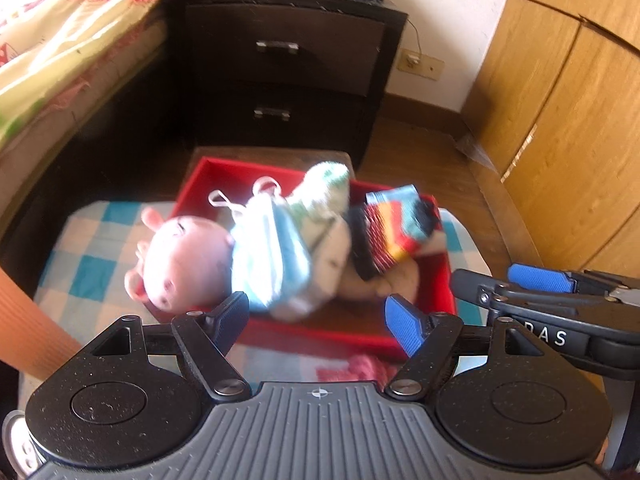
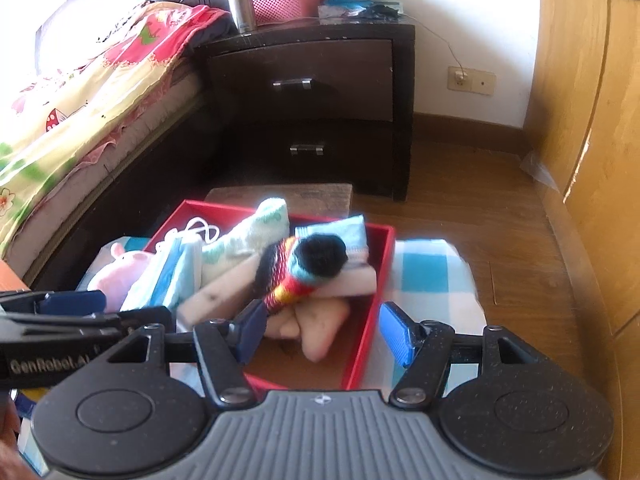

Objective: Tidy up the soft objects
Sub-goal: 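Move the left tool to the pink knit hat and close on it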

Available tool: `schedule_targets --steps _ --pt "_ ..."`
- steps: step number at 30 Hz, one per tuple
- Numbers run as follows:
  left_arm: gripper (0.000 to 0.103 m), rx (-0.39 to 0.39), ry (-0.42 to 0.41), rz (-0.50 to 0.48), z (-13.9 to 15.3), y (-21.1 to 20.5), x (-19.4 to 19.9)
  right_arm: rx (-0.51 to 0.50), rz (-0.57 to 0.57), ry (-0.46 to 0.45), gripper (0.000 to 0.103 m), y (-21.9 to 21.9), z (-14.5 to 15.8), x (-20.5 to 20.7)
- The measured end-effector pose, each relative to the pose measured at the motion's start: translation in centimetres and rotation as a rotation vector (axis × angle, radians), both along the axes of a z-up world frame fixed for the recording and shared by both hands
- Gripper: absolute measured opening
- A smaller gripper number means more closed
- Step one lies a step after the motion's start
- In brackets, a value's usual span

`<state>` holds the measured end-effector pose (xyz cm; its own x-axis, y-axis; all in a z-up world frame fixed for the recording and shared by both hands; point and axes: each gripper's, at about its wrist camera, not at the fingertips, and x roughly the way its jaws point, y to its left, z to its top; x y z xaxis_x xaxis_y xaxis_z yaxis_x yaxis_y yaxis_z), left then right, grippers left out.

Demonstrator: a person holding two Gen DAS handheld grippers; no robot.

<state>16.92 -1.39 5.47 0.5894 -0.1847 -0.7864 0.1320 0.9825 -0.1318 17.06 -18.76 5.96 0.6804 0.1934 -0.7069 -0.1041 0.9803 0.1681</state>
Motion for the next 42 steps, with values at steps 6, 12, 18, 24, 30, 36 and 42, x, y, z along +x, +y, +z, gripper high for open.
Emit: schedule_targets --steps 6,12,18,24,30,36,42 --pt "0.074 0.038 0.012 -0.029 -0.7 -0.9 -1.0 -0.019 -0.014 0.025 0.041 -0.9 -0.6 -1.5" --pt "0.074 0.072 0.026 -0.050 -1.5 -1.8 -1.3 -0.020 -0.041 0.044 0.041 -2.2 -1.0 -2.2" --pt "0.074 0.101 0.042 -0.090 -2.4 -3.0 -1.7 -0.026 -0.036 0.054 0.041 -2.4 -1.4 -2.8" --pt "0.076 0.127 0.068 -0.121 -3.7 -4.1 -2.0 -0.035 -0.037 0.066 0.042 -2.7 -1.7 -3.2" --pt "0.078 0.122 0.152 -0.147 -6.2 -5.1 -1.3 -0.037 -0.043 0.077 0.042 -3.4 -2.1 -3.6" --pt "0.078 0.133 0.233 -0.116 -9.3 -5.8 0.4 -0.041 -0.039 0.099 0.048 -4.1 -2.9 -3.6" --pt "0.078 0.134 0.227 -0.086 -10.1 -6.5 1.2 -0.068 -0.016 0.126 0.048 -4.2 -4.0 -3.8"
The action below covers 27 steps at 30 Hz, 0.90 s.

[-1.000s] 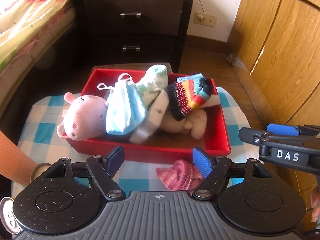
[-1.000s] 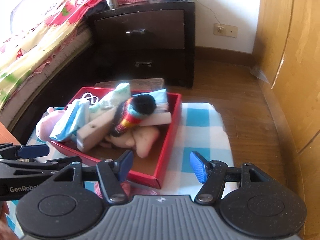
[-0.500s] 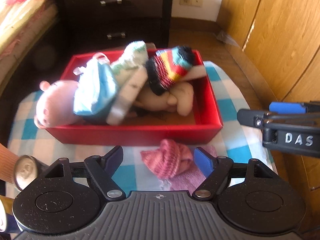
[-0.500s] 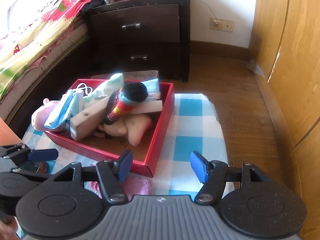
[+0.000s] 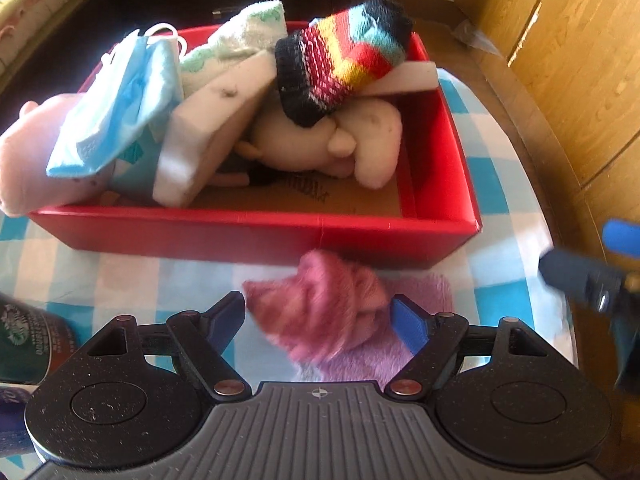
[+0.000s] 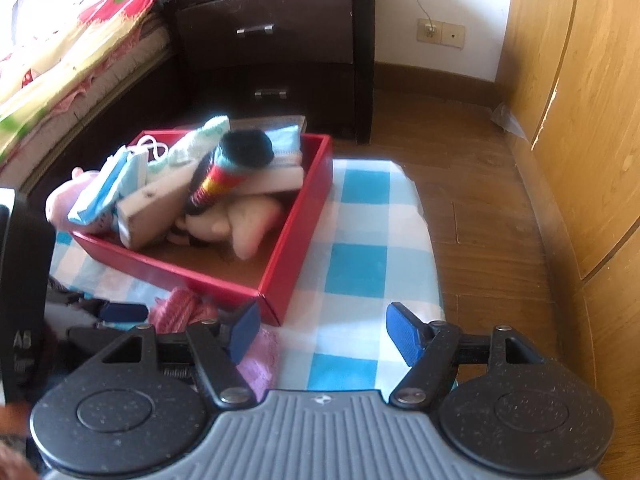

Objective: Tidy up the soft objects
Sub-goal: 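Move the left tool to the pink knit hat and close on it, then lift the pink knit hat with the left tool while the right tool grasps the pink towel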

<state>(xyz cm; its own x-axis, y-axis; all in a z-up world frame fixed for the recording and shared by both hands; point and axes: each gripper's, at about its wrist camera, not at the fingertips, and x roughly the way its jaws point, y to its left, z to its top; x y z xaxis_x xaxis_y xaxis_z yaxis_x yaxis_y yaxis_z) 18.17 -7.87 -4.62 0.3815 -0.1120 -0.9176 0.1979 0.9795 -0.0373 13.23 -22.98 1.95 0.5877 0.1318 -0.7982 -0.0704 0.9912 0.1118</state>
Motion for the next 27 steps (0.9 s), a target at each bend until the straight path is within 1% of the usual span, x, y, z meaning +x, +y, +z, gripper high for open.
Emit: schedule_targets --steps 3,5,8,16,21,23,27 --pt "0.077 0.001 -0.016 0.011 -0.1 -0.1 0.3 -0.019 0.024 0.014 0.048 0.4 -0.6 -0.2" --pt "0.067 0.010 -0.007 0.016 -0.5 0.0 0.3 -0.031 0.043 0.020 0.048 0.6 -0.9 -0.4" --pt "0.057 -0.012 0.025 0.028 -0.6 0.6 0.2 -0.056 0.069 0.013 0.048 1.2 -1.0 -0.7" --pt "0.053 0.024 0.030 0.064 0.1 4.4 -1.6 -0.072 0.151 -0.024 0.048 3.6 -0.3 -1.9" --pt "0.053 0.033 0.036 0.078 0.5 6.9 -3.2 -0.109 0.208 -0.034 0.048 5.9 -0.4 -2.9" --pt "0.053 0.031 0.042 0.079 0.4 7.7 -3.8 -0.118 0.228 -0.037 0.051 6.8 -0.6 -3.3" --pt "0.053 0.026 0.059 0.081 0.1 8.9 -4.5 -0.137 0.268 -0.046 0.052 8.4 -0.7 -3.9"
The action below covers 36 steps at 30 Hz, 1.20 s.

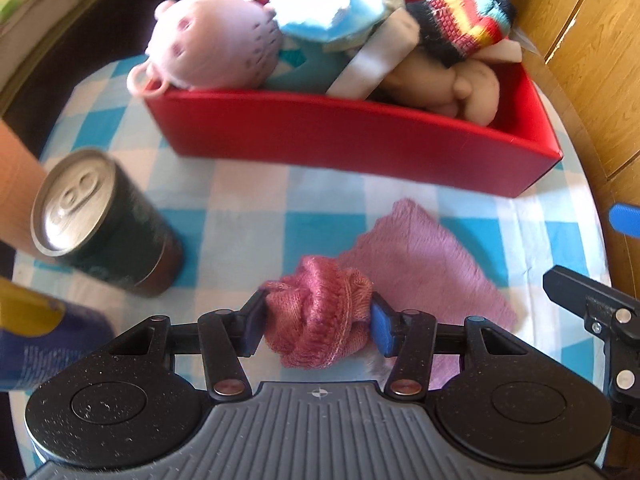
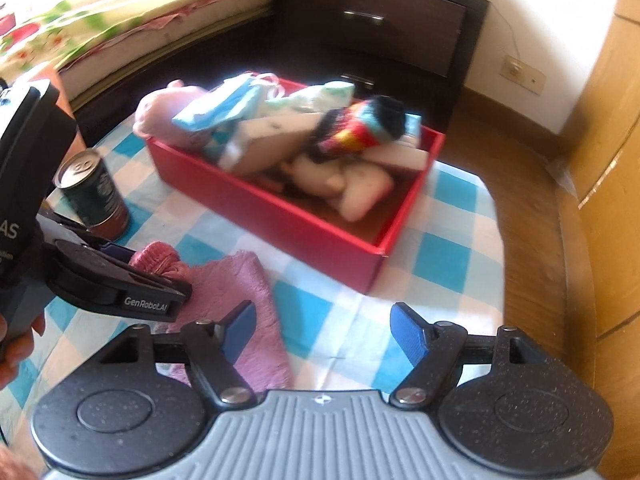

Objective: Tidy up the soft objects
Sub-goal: 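Lift the pink knit hat with the left tool while the right tool grasps the pink towel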

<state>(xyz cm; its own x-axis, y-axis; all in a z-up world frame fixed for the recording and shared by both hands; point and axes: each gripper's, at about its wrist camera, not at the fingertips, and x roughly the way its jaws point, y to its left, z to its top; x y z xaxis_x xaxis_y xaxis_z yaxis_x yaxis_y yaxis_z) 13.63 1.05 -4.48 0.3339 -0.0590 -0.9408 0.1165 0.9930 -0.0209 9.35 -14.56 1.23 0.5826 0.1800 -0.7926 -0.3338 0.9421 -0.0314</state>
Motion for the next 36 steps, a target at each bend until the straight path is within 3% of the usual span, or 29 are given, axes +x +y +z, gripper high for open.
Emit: schedule_targets --steps 10,14,18,22,26,28,31,33,36 --pt "0.053 -0.069 0.014 0.057 -0.1 2.4 -0.2 -0.020 0.089 0.005 0.062 3.0 -1.0 0.4" --pt "0.051 -0.098 0.011 0.079 0.3 3.4 -0.3 0.003 0.142 0.068 0.070 4.4 -2.7 1.7" --pt "0.051 -0.115 -0.004 0.091 1.0 4.3 -0.4 -0.017 0.201 0.145 0.070 6.0 -5.3 3.1" --pt "0.051 -0.131 -0.017 0.101 1.3 5.1 -0.4 -0.054 0.173 0.174 0.070 6.7 -7.2 4.0" --pt "0.051 -0.141 -0.027 0.113 1.9 5.8 -0.6 0.003 0.138 0.205 0.069 6.2 -7.7 4.4" --pt "0.051 -0.145 -0.031 0.114 2.2 5.8 -0.7 0.014 0.146 0.203 0.061 6.2 -7.5 4.1" --pt "0.052 -0.144 -0.035 0.115 2.4 5.7 -0.7 0.024 0.181 0.196 0.035 6.6 -6.9 3.1" --pt "0.052 -0.148 -0.038 0.113 2.6 5.6 -0.7 0.038 0.187 0.206 0.028 6.4 -6.8 2.9" --pt "0.052 -0.153 -0.047 0.104 2.9 5.4 -0.8 0.125 0.153 0.264 0.008 4.9 -6.5 3.3"
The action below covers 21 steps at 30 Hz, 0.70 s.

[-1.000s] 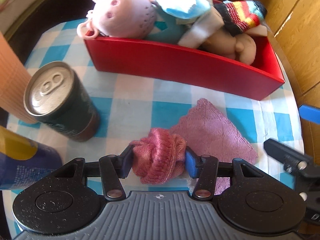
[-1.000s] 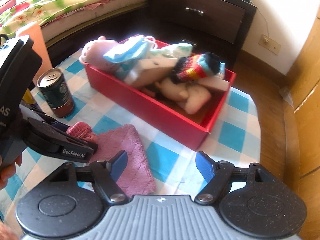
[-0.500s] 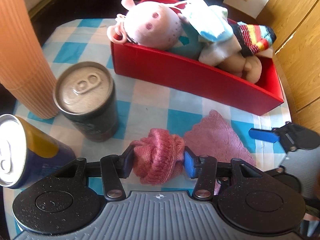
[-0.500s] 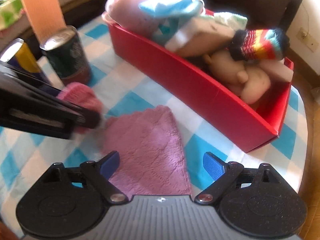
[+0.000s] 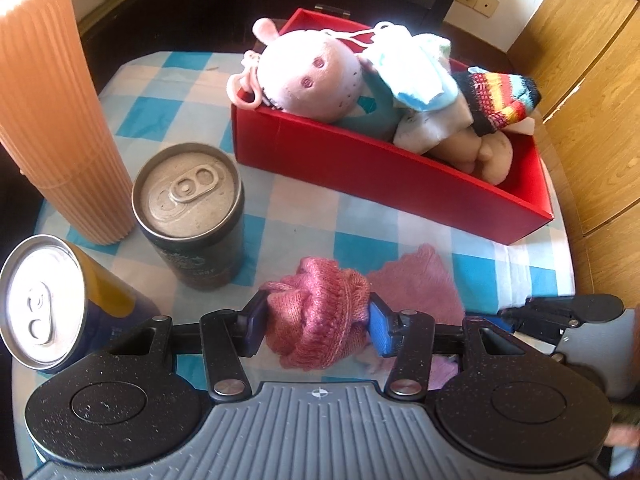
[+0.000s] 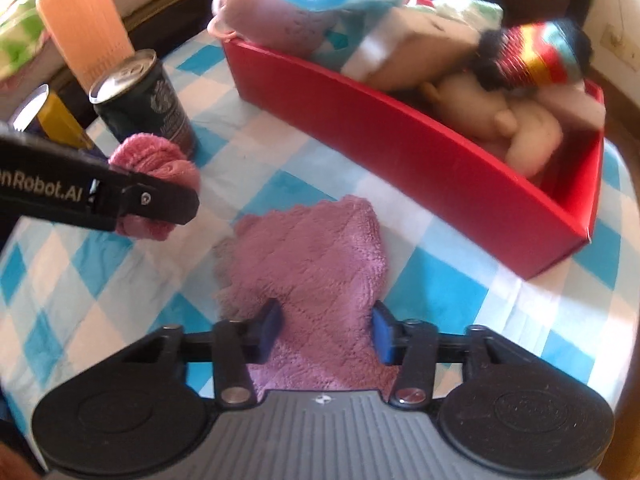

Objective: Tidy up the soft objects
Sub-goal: 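Lift the pink knit hat with the left tool while the right tool grasps the pink towel, then drop the pink hat into the red box with the left tool while the right tool drops the towel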

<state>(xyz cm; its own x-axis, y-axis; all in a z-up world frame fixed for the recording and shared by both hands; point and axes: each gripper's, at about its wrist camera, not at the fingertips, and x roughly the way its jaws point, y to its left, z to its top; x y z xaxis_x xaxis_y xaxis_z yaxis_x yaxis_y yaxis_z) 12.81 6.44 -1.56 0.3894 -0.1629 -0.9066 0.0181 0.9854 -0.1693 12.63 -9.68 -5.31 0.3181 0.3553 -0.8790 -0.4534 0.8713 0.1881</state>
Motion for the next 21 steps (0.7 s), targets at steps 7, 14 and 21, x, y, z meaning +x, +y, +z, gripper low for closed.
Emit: schedule_targets --steps 7,14,21 --pt "0.052 -0.015 -0.014 -0.003 0.5 -0.1 0.1 0.087 -0.080 0.044 0.000 -3.0 0.8 0.2" --pt "0.052 -0.046 -0.046 -0.010 1.9 -0.3 0.1 0.164 -0.096 -0.004 0.000 -4.1 3.3 0.3" --pt "0.052 -0.119 -0.124 -0.004 4.9 -0.3 0.2 0.329 -0.157 -0.064 0.000 -6.7 7.6 0.5"
